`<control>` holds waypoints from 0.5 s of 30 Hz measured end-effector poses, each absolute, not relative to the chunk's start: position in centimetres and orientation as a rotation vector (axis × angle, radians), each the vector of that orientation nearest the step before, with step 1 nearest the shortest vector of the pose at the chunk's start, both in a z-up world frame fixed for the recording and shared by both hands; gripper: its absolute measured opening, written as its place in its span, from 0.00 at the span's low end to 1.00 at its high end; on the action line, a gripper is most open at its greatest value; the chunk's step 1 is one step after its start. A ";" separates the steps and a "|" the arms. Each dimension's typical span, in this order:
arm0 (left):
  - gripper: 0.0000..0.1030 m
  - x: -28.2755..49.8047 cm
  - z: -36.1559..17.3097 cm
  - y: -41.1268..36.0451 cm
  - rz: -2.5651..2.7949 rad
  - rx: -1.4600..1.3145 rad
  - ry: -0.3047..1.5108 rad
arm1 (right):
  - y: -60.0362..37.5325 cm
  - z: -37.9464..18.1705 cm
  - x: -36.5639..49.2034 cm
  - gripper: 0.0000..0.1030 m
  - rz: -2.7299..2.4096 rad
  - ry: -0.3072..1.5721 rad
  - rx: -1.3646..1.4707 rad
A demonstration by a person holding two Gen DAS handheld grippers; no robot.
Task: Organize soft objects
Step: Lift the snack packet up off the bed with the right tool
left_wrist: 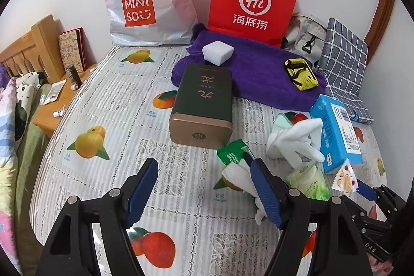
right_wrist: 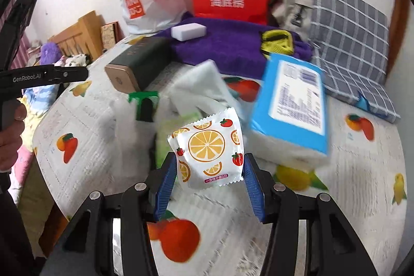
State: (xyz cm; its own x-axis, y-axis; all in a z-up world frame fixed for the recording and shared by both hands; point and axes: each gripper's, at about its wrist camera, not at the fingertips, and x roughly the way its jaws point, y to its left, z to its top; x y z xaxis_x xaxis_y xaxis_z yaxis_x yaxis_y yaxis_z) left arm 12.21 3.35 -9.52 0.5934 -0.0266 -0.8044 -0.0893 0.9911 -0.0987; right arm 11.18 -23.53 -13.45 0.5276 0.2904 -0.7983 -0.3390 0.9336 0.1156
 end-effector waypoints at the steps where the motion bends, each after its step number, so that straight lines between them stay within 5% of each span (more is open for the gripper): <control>1: 0.70 12.2 -9.7 3.2 0.038 -0.132 0.939 | -24.0 -13.7 11.0 0.49 0.368 0.949 -0.047; 15: 0.70 11.5 -12.6 -0.7 0.014 -0.062 0.998 | -29.8 -17.5 10.3 0.49 0.239 1.005 0.096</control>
State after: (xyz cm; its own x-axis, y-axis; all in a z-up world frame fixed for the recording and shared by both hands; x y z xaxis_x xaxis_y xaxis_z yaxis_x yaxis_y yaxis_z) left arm 11.45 -0.69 -12.63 0.5418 -0.0170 -0.8403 -0.0403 0.9981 -0.0462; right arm 10.26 -29.83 -17.52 0.5121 0.2430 -0.8238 -0.1544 0.9696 0.1899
